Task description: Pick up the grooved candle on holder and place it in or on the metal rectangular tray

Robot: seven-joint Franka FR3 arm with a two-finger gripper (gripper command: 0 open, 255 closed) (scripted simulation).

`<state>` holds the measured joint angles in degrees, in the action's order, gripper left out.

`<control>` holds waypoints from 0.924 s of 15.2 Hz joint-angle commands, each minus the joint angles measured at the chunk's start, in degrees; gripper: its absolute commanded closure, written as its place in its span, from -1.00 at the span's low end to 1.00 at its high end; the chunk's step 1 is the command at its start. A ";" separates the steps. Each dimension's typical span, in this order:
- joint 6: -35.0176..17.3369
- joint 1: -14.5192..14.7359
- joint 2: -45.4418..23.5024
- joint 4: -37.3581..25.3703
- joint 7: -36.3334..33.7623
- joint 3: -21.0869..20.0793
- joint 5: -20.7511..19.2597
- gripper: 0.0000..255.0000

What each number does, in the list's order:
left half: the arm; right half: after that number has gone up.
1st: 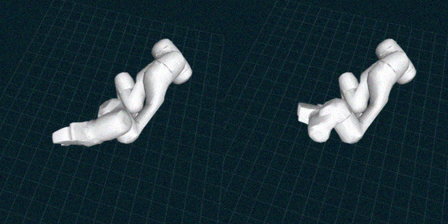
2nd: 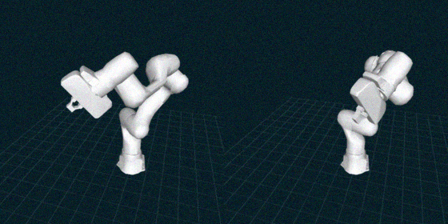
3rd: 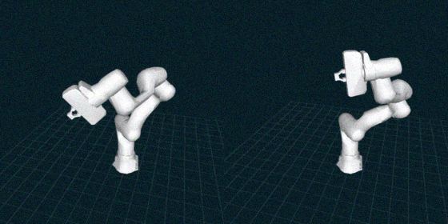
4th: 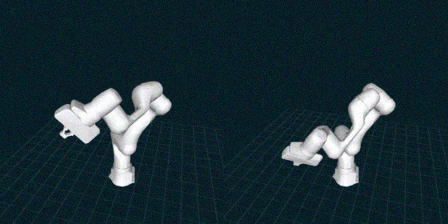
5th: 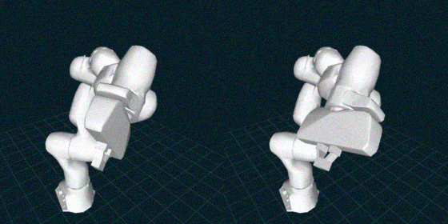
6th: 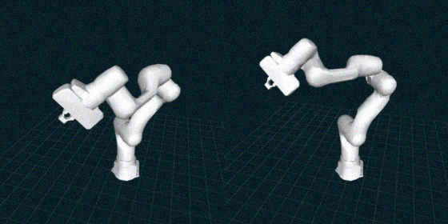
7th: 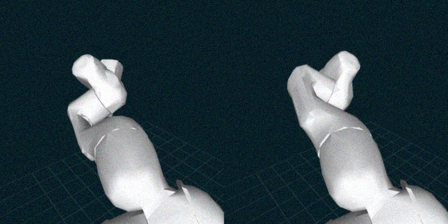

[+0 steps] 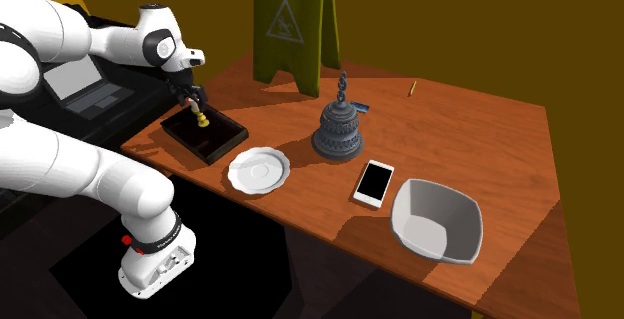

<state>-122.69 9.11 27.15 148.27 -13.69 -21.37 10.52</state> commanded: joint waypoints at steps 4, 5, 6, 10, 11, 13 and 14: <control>4.41 0.03 1.82 -2.62 0.13 0.72 -0.17 -1.00; 6.56 0.03 2.56 -4.03 0.17 1.07 -0.29 -1.00; 8.22 0.02 3.06 -5.19 0.18 1.33 -0.40 -1.00; 8.22 0.02 3.06 -5.19 0.18 1.34 -0.40 -1.00; 8.22 0.02 3.06 -5.19 0.18 1.34 -0.40 -1.00; 8.22 0.02 3.06 -5.19 0.18 1.34 -0.40 -1.00; 8.22 0.02 3.06 -5.19 0.18 1.34 -0.40 -1.00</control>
